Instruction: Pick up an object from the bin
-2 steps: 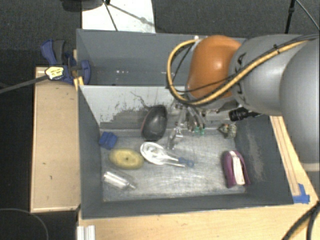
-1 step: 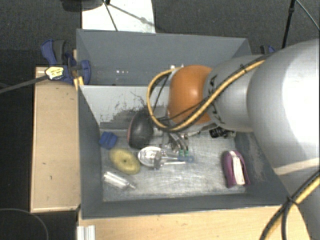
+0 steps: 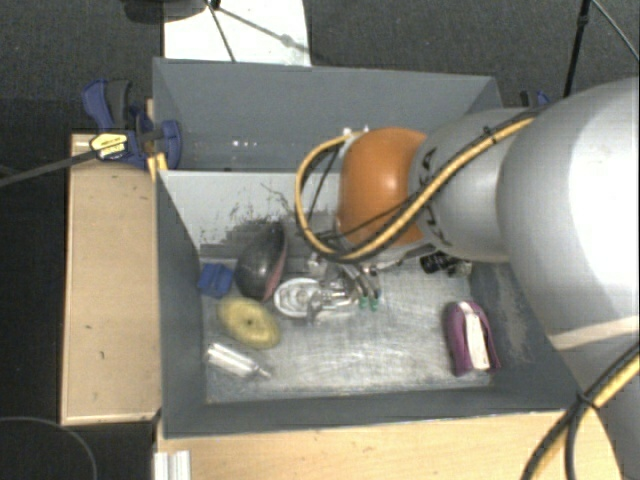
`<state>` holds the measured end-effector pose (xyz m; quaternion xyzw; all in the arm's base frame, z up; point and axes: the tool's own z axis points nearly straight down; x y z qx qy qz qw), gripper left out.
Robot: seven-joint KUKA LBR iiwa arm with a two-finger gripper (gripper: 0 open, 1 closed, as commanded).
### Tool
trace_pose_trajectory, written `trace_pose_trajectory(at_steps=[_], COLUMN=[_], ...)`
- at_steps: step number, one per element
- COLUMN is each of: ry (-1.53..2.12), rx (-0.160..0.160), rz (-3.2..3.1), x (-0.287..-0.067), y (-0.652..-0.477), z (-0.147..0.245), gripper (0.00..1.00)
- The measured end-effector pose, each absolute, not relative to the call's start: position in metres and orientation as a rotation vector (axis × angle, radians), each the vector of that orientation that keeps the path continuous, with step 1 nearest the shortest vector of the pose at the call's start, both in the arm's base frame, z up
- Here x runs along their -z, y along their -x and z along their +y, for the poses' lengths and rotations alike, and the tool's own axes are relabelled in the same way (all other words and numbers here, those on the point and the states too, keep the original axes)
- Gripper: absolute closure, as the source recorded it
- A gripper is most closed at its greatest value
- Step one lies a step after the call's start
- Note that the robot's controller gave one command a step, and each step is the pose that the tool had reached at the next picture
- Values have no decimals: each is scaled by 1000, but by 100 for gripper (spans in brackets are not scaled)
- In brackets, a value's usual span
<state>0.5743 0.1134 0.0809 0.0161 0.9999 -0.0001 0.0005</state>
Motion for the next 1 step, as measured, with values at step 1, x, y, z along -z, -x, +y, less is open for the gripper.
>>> trace_pose_trajectory(at_steps=[1], ry=[148], rx=[-2], rz=[3127], x=[-258], y=[-575], z=[111], gripper=[100])
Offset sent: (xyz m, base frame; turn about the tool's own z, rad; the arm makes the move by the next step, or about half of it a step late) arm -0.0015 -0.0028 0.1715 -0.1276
